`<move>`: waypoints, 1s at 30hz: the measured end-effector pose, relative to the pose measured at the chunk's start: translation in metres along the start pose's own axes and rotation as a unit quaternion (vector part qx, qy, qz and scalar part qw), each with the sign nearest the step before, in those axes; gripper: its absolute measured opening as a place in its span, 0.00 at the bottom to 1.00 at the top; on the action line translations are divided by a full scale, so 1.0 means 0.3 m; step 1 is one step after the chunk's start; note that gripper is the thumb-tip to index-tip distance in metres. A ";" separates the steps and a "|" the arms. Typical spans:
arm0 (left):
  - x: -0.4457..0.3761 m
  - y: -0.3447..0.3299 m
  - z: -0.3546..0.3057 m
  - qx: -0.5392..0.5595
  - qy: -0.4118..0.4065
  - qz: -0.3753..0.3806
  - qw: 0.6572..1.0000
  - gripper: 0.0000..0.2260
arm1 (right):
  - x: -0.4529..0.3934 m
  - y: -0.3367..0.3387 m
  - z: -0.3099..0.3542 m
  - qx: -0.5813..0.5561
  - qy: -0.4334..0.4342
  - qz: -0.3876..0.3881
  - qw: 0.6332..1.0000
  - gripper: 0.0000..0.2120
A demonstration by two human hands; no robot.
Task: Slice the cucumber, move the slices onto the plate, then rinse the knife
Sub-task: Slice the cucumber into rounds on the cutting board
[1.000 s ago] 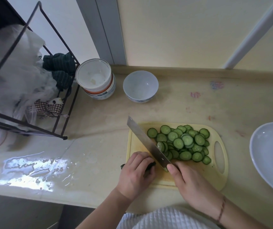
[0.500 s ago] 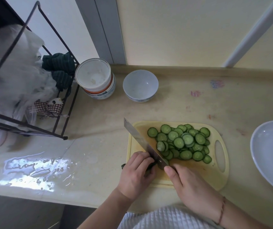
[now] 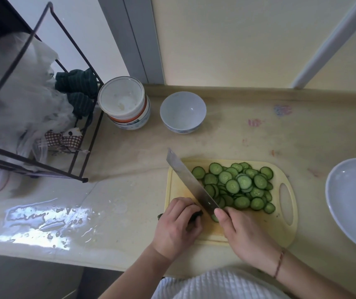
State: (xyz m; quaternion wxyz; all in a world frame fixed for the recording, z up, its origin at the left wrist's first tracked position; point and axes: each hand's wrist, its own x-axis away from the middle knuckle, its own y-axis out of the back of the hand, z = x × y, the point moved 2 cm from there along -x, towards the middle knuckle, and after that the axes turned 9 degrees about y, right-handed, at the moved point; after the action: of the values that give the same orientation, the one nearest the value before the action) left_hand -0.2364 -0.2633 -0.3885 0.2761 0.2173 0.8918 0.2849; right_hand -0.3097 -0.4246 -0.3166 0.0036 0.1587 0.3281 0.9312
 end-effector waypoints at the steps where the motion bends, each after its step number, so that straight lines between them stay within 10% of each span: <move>1: 0.000 0.000 0.000 0.004 0.001 -0.003 1.000 0.11 | 0.011 0.002 0.014 -0.006 0.006 0.004 1.000 0.23; 30: -0.001 0.002 -0.002 0.006 0.015 -0.003 1.000 0.09 | -0.001 -0.004 0.005 0.007 0.013 0.001 1.000 0.23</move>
State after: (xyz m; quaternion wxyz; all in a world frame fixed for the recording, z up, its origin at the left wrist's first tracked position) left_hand -0.2364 -0.2632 -0.3877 0.2627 0.2117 0.8982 0.2819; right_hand -0.3093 -0.4228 -0.3165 -0.0028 0.1473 0.3345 0.9308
